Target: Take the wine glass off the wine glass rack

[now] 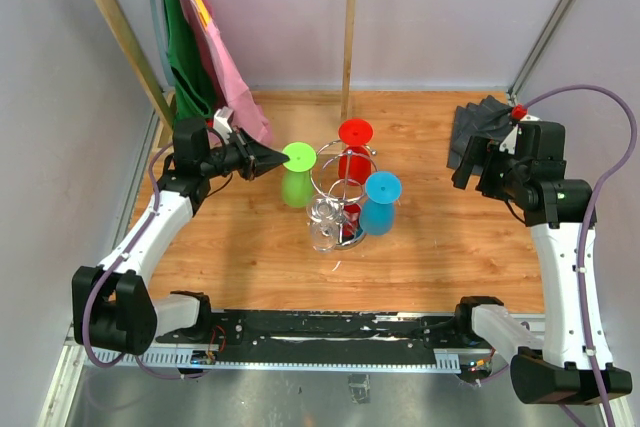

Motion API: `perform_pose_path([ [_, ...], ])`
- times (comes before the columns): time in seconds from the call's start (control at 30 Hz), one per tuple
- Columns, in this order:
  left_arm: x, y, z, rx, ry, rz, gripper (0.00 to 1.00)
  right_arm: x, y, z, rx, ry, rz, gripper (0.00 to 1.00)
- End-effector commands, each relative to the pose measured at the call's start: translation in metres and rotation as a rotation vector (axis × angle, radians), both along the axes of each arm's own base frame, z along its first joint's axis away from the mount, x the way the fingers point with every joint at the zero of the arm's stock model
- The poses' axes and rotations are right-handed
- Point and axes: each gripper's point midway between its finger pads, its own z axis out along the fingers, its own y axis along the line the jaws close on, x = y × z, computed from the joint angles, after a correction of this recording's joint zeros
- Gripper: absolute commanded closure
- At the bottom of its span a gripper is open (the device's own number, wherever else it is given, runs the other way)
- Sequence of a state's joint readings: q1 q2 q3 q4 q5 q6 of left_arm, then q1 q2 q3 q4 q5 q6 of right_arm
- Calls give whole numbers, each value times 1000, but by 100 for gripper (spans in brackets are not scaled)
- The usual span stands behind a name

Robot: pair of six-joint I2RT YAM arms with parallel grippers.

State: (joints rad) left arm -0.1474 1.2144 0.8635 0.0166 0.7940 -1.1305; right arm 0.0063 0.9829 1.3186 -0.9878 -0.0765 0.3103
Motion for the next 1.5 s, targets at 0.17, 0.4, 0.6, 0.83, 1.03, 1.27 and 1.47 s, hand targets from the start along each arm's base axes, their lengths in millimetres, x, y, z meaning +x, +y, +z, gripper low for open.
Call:
perform_pose_path([
  [0.17,0,-9,27,-64,-26,-50,100,-4,-1,5,-23,-3,9,2],
  [0.4,7,-13,28,-69,-23,-54,100,-5,-1,6,-20,-8,3,1],
  [0.6,10,-18,30,-79,-20,-80,100,-8,-2,7,-17,-11,-4,1],
  [0.83,16,-15,32,-55,-35,-43,100,-11,-2,8,-17,-14,-12,1],
  [1.03,13,-6,29,-32,-25,-17,100,-16,-5,9,-33,-14,-15,2],
  [1.27,13,15,21,-21,-20,48,100,-16,-4,8,-29,-7,-8,2],
  [1.47,11,24,19,-26,-20,74,100,-13,-2,10,-26,-10,4,1],
])
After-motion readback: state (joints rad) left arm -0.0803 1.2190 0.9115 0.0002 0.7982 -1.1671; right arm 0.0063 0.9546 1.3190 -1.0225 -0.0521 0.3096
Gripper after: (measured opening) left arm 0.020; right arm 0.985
